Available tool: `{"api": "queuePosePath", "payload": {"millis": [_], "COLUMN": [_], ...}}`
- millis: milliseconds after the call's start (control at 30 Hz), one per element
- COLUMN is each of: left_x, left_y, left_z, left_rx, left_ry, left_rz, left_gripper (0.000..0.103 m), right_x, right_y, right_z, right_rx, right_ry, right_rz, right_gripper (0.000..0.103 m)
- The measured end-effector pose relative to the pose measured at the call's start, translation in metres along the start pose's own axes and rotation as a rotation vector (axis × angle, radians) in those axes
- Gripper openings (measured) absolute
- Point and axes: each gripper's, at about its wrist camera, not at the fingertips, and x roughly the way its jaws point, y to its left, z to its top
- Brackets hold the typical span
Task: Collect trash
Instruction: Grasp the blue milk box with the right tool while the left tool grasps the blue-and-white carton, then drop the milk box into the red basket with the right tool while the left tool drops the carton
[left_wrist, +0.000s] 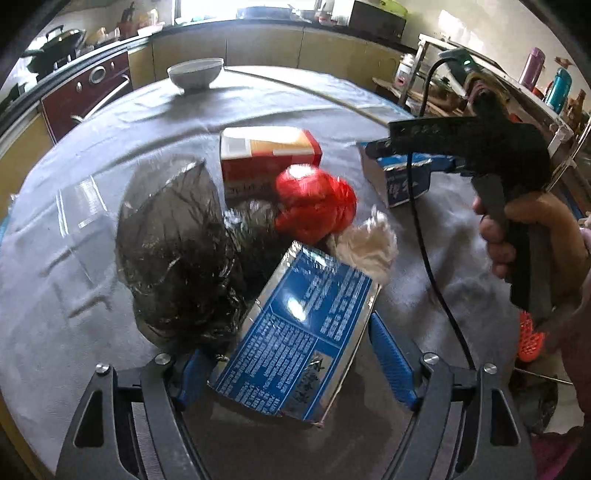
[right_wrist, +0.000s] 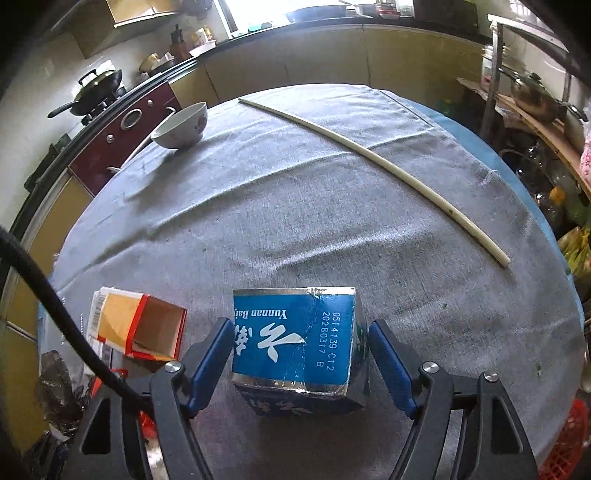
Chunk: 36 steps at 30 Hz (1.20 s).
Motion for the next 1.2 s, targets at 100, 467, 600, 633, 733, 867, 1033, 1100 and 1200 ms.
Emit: {"api": "queuePosePath", "payload": {"millis": [100,467,600,633,733,867,1033,1100,1200], "left_x": [0.006,0.004,-0.006,-0.009,-0.022,-0.036,-0.047,-0.05,-0.052], "left_y": [0.001,-0.004,-0.008,-0.01,-0.02,-0.038,-0.064,-0.076,-0.094], "left_z": [-0.005,-0.018,-0.023,-0.025,-0.031,-0.037,-0.037,-0.034,-0.031], "left_rx": [-0.029,-0.123,-0.137,-0.138,-0.136,-0.11,-0.056,-0.033,0.01], "left_ry": [0.014,0.019,-0.001,-0.006,-0.027,-0.054,-0.079,-0.088,-0.099], "left_rz": [-0.029,-0.037,-0.034,-0.035,-0.04,-0.052,-0.049,-0.056,-0.068], "left_gripper": [0.08,0.061,0.06,0.06,0.059,0.059,0.059,0.059,0.059], "right_x": [-0.005,-0.037,-0.053,-0.058,-0.071,-0.088,-0.109,-0.115,-0.124], "right_y": [-0.006,-0.03,-0.039,-0.041,-0.046,-0.051,-0.064,-0.073,-0.091], "right_z": [-0.006,-0.05,-0.072,-0.077,-0.091,-0.107,-0.129,-0.135,-0.141], "right_rx": [-0.003,0.011,0.03,0.037,0.051,0.065,0.094,0.118,0.15], "right_ry": [0.008,0.069,0.077,0.076,0.065,0.048,0.021,0.01,-0.017], "right_rz": [0.014,0.099,0.152,0.172,0.213,0.272,0.333,0.351,0.351], "right_gripper": [0.077,0.077,0.077,0.077,0.077,0.077,0.077,0.077,0.077]}}
